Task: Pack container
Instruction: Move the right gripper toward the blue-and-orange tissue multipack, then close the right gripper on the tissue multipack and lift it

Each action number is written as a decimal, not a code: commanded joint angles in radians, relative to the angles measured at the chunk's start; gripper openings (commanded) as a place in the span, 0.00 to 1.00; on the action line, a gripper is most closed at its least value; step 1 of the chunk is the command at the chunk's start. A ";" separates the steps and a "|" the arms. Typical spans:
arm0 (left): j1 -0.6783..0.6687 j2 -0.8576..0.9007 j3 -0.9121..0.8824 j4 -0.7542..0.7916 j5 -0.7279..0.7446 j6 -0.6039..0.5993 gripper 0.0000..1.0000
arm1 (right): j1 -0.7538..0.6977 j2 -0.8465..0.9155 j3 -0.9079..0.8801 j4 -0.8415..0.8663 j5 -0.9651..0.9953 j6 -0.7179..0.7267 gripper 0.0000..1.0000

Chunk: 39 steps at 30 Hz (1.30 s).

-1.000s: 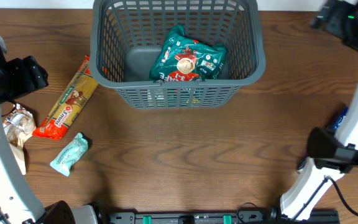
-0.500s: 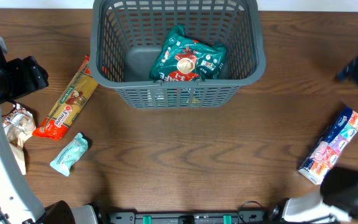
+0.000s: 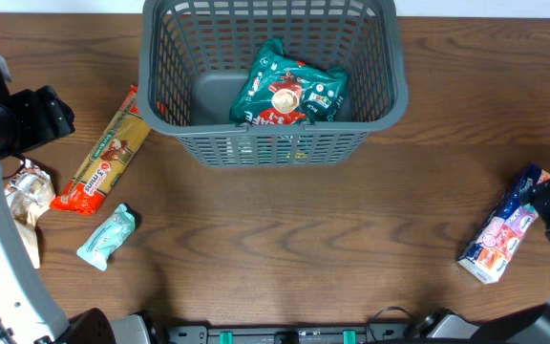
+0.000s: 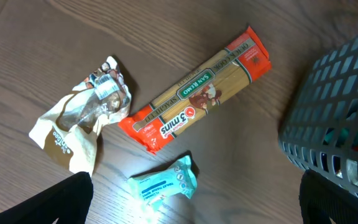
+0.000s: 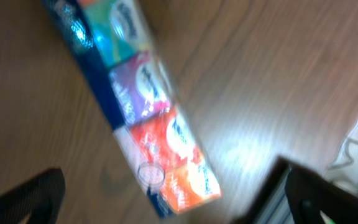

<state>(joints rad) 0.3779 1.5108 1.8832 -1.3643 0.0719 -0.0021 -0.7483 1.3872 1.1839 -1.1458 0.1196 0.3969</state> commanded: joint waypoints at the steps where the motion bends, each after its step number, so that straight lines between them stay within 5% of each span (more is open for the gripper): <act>1: 0.002 -0.002 -0.001 -0.003 -0.004 0.006 0.92 | -0.040 0.002 -0.109 0.129 -0.062 -0.062 0.99; 10: 0.002 -0.002 -0.001 -0.003 -0.004 0.006 0.92 | -0.019 0.039 -0.279 0.440 -0.085 -0.061 0.99; 26: 0.003 -0.002 -0.001 -0.014 -0.004 0.006 0.92 | 0.017 0.327 -0.304 0.636 -0.129 -0.054 0.99; 28: 0.003 -0.002 -0.001 -0.014 -0.004 0.006 0.92 | 0.019 0.347 -0.304 0.652 -0.132 -0.054 0.90; 31: 0.002 -0.002 -0.001 -0.014 -0.004 0.006 0.92 | 0.020 0.366 -0.304 0.652 -0.136 -0.056 0.59; 34: 0.003 -0.002 -0.001 -0.014 -0.004 0.006 0.92 | 0.026 0.365 -0.304 0.648 -0.155 -0.063 0.07; 39: 0.002 -0.002 -0.001 -0.014 -0.004 0.006 0.92 | 0.056 0.351 -0.286 0.632 -0.266 -0.085 0.01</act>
<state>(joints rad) 0.3779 1.5108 1.8832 -1.3766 0.0719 -0.0021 -0.7357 1.7065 0.9073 -0.4965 -0.0250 0.3309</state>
